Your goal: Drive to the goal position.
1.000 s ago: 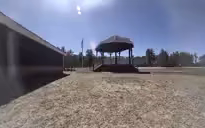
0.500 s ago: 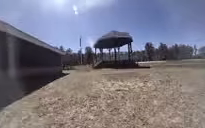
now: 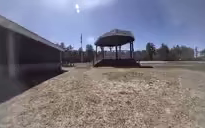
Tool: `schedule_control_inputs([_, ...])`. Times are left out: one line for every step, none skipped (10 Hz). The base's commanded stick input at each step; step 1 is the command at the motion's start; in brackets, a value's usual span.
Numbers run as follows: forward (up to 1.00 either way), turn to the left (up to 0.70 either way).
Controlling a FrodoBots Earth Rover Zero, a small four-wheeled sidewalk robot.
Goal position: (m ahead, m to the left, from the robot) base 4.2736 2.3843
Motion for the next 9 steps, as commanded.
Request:
schedule_control_inputs([0.7,0.25])
schedule_control_inputs([0.7,0.34])
schedule_control_inputs([0.7,0.35])
schedule_control_inputs([0.7,0.34])
schedule_control_inputs([0.7,0.24])
schedule_control_inputs([0.7,0.14])
schedule_control_inputs([0.7,0.05])
schedule_control_inputs([0.7,0.0])
schedule_control_inputs([0.7,0.0])
